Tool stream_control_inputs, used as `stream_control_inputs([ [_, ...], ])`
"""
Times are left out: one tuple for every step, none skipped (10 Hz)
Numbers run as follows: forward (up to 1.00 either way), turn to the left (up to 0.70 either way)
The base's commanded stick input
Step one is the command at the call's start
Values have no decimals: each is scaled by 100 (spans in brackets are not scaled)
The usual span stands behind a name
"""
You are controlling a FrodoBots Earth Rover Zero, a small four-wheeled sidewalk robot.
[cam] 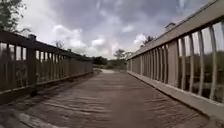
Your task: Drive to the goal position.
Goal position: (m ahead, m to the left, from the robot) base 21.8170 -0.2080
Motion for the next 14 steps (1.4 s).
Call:
stream_control_inputs([
  [70,0],
  [70,0],
  [70,0],
  [70,0],
  [70,0],
  [70,0],
  [70,0],
  [70,0],
  [70,0],
  [70,0],
  [70,0],
  [70,0],
  [70,0],
  [70,0],
])
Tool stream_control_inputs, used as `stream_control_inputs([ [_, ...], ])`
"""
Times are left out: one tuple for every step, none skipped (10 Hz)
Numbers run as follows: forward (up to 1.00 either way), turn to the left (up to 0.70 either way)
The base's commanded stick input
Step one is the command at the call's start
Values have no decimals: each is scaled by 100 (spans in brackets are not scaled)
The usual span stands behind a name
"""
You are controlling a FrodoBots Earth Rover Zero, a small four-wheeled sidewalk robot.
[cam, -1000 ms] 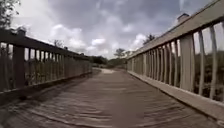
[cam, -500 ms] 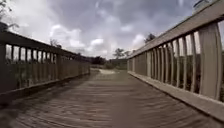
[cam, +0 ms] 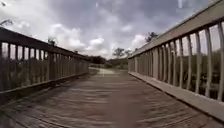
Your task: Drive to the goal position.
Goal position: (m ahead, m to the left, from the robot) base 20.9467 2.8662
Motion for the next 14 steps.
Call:
stream_control_inputs([
  [70,0],
  [70,0],
  [70,0],
  [70,0],
  [70,0],
  [70,0],
  [70,10],
  [70,35],
  [70,31],
  [70,10],
  [70,0],
  [70,0],
  [70,0],
  [70,0],
])
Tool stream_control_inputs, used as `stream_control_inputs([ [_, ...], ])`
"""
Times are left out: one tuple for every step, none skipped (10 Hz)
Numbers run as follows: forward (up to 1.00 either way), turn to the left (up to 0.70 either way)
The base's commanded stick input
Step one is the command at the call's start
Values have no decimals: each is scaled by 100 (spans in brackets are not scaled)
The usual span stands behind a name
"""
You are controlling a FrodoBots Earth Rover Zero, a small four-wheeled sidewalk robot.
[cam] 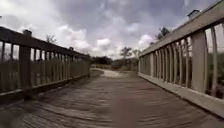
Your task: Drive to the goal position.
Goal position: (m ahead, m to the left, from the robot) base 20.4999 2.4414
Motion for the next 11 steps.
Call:
stream_control_inputs([
  [70,0],
  [70,0],
  [70,0],
  [70,0],
  [70,0],
  [70,0],
  [70,0],
  [70,0],
  [70,0],
  [70,0],
  [70,0],
])
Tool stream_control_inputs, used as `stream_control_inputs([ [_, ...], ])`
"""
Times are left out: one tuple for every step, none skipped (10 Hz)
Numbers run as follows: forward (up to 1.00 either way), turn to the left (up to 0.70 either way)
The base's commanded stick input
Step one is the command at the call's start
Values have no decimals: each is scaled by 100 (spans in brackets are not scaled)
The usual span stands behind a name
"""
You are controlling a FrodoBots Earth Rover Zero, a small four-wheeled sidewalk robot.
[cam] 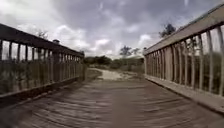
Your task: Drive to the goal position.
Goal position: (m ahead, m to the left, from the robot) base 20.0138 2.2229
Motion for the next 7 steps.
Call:
stream_control_inputs([
  [70,35],
  [70,35],
  [70,17],
  [70,0],
  [70,0],
  [70,0],
  [70,0],
])
